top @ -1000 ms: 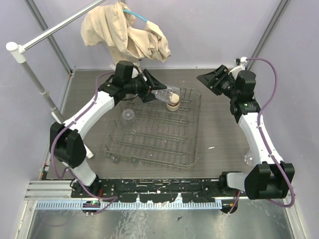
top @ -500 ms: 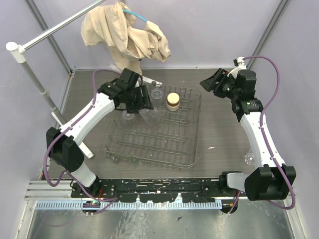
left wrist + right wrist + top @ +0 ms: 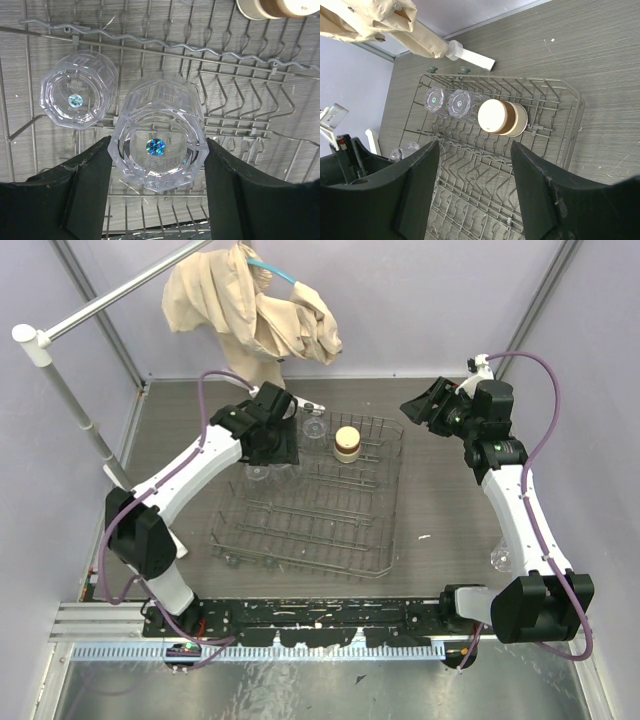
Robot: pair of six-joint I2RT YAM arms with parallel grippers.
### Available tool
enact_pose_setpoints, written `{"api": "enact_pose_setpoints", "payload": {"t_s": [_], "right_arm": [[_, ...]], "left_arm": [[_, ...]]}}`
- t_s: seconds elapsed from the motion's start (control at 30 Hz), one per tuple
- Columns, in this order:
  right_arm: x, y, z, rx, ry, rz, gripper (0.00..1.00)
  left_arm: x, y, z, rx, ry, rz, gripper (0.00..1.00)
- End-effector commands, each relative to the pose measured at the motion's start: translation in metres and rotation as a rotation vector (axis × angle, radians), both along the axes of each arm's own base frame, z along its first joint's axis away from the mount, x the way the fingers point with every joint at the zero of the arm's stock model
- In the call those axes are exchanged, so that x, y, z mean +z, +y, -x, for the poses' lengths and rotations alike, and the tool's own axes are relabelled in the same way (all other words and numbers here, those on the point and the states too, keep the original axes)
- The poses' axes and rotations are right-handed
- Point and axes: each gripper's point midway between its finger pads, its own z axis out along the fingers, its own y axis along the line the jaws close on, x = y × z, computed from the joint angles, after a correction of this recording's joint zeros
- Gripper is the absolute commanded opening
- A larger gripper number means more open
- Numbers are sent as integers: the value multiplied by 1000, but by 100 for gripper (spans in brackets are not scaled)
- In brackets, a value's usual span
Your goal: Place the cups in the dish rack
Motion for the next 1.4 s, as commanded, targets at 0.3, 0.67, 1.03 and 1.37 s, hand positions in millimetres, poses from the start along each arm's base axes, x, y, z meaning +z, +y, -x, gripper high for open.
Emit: {"api": "enact_pose_setpoints", "payload": {"t_s": [0.3,0.67,1.03,1.37], "right_arm": [[29,2,0,13,-105,22,65],[28,1,2,14,-108,29,65],[28,2,3,15,-109,30,65],[28,2,5,17,-111,31,65]], "left_arm": [[-1,-12,-18,-29,-39,-42,0],[-16,-14,-16,-34,-2,-56,0],[-30,-13,-17,-35,15,-81,0],[-38,-8,-21,-35,14,-124,0]]}}
